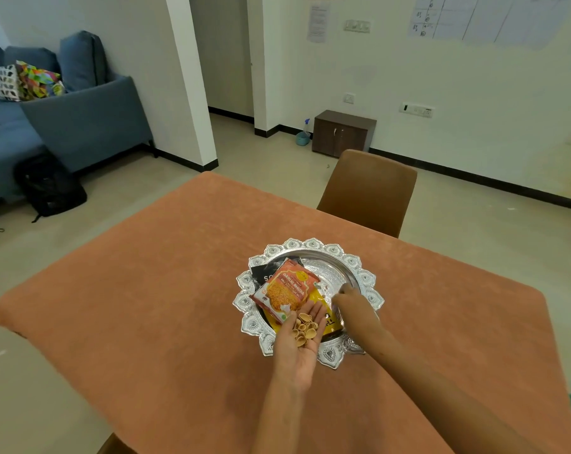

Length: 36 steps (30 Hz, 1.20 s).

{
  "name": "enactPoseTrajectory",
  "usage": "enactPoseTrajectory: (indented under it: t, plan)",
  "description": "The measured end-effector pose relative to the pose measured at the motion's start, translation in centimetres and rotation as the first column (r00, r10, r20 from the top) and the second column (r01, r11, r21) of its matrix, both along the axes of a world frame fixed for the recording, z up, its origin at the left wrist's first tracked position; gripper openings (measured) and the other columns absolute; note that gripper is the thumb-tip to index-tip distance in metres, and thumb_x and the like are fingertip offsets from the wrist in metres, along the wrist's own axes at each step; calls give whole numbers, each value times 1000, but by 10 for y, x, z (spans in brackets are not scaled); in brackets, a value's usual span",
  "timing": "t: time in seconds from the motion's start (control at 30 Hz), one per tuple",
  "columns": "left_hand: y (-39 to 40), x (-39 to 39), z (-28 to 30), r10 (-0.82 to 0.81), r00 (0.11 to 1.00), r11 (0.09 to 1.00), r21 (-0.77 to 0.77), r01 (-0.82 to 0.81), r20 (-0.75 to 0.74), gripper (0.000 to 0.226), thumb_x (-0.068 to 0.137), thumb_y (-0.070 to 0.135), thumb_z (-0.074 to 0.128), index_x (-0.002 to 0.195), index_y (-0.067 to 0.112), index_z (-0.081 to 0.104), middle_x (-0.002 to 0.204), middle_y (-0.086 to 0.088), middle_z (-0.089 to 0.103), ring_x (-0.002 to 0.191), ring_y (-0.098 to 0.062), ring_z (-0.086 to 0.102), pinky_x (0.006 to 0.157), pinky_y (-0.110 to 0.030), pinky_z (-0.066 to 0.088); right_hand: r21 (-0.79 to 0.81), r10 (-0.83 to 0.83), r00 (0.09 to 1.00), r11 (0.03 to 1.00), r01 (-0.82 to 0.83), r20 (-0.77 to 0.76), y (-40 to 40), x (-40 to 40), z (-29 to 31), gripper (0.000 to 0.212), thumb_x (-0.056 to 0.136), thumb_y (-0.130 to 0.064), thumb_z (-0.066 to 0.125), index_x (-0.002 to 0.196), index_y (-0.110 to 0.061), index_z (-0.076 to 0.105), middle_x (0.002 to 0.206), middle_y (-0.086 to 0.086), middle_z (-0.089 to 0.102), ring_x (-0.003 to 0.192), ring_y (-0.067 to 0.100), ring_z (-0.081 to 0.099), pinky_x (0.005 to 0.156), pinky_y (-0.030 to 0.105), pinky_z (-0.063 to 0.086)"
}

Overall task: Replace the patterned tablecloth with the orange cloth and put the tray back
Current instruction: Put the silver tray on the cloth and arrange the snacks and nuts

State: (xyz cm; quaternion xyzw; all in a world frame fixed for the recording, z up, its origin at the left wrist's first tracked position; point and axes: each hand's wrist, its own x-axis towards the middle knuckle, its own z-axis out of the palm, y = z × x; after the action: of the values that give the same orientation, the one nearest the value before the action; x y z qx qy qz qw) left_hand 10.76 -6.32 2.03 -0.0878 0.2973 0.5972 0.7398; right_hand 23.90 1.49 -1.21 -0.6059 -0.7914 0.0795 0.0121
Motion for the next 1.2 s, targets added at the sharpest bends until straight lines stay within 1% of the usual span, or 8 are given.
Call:
enactPoseTrajectory:
  t: [0.2,0.4,0.6,0.8,0.9,1.0,1.07,1.2]
  plan:
    - [1,6,-4,-9,1000,1000,-14,9,-5,36,101,15,34,106,-11,59,102,-25,67,82,-28,71,79,-36,54,-33,-122,950,992,118,-288,16,12,3,21,77,6,59,87,-6,73,96,10,67,88,22,61,70,22,40]
    - [2,16,-1,1,999,999,-49,-2,-40,33,101,14,36,103,-10,59,101,-23,66,89,-28,67,69,-31,57,-97,-143,677,990,105,-722,3,9,41,16,69,3,76,77,-12,75,75,2,71,73,12,68,74,24,56]
    - [9,24,7,67,998,994,-84,-67,2,24,99,8,40,89,-4,59,82,-17,64,75,-26,64,56,-35,58,-123,-21,681,987,-101,-732,-18,-7,68,19,70,-7,80,88,-10,76,87,1,74,79,3,69,76,16,53]
    - [8,19,1,7,1000,1000,-27,-7,15,31,101,11,37,97,-9,61,92,-23,68,71,-27,72,63,-33,59,-63,-89,612,996,65,-786,-3,9,59,12,76,-1,74,86,-6,75,80,4,73,73,15,69,71,21,56]
    - [6,14,-3,8,1000,1000,-28,-8,18,31,100,9,36,97,-10,60,84,-23,70,70,-28,72,65,-35,58,-54,-157,680,984,170,-716,9,20,38,12,77,6,70,87,0,73,84,8,70,77,19,66,73,17,53]
    - [7,9,-3,20,999,999,-35,-19,28,33,101,11,34,99,-11,59,82,-23,70,68,-29,72,63,-36,58,-44,-199,837,978,205,-510,16,26,13,23,80,2,67,101,-4,71,104,10,70,93,21,65,89,33,51]
    - [7,4,-3,28,999,999,-30,-27,28,35,102,13,32,100,-10,58,82,-23,70,68,-28,72,61,-35,58,-68,-171,911,985,157,-374,18,24,5,30,84,-1,61,114,-5,66,115,10,66,106,23,61,93,33,47]
    - [8,-8,-6,45,999,999,-20,-45,-9,34,102,13,33,105,-10,58,87,-21,71,73,-26,72,67,-33,58,-19,-1,992,1000,-2,-128,17,11,-2,21,82,-2,54,94,-7,71,103,8,63,95,28,62,76,36,50]
